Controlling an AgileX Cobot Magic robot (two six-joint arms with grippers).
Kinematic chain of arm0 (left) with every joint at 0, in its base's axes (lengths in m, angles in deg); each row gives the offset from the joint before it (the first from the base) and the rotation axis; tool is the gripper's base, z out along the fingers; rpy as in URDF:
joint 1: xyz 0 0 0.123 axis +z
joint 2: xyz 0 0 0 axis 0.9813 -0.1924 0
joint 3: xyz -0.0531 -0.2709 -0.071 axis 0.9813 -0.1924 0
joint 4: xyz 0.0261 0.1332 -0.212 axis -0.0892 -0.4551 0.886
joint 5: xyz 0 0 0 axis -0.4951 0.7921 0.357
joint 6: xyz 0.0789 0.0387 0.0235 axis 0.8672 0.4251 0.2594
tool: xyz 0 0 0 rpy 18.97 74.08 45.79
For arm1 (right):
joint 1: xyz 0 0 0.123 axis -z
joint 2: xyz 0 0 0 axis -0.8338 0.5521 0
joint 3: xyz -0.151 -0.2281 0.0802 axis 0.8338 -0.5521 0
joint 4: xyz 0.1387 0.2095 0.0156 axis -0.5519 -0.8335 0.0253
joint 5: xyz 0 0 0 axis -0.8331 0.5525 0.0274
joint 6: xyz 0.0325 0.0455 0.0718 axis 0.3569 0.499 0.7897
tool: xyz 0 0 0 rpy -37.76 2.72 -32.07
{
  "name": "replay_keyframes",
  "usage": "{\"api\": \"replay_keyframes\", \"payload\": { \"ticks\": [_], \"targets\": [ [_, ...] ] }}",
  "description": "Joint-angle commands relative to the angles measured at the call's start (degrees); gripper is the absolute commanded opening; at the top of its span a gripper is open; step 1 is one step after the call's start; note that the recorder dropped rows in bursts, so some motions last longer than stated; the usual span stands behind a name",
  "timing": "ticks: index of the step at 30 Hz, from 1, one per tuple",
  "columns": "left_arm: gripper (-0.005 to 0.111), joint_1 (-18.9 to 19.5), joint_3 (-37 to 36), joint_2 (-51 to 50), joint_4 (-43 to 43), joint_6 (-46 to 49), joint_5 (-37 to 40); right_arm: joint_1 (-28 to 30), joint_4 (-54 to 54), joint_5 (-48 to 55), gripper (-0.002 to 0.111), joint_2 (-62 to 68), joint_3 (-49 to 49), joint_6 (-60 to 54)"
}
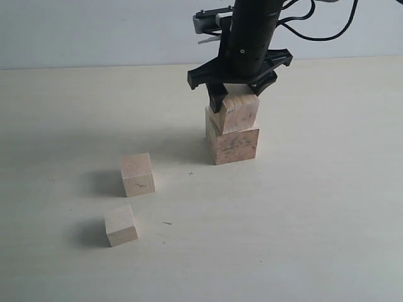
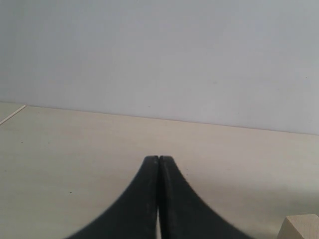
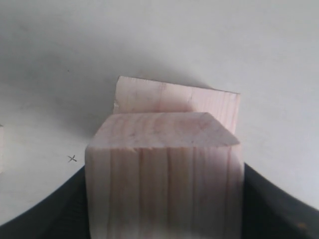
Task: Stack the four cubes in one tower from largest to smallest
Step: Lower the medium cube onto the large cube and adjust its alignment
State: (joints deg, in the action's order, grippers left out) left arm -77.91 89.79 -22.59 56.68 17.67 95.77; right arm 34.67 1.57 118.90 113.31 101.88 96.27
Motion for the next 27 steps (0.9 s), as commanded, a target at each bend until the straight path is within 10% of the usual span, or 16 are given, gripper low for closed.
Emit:
{"api": "replay_keyframes", "payload": {
  "ticks": [1,27],
  "targets": [
    [0.000,-0.4,-0.2,0.4,0.3,0.1,0.0,0.3,0.3,0.1,0.000,0.7,0.4,0.1],
    [0.000,-0.4,-0.2,0.4,0.3,0.2,0.0,0.3,-1.4,0.4,0.000,1.0,0.4,3.7]
  ]
}}
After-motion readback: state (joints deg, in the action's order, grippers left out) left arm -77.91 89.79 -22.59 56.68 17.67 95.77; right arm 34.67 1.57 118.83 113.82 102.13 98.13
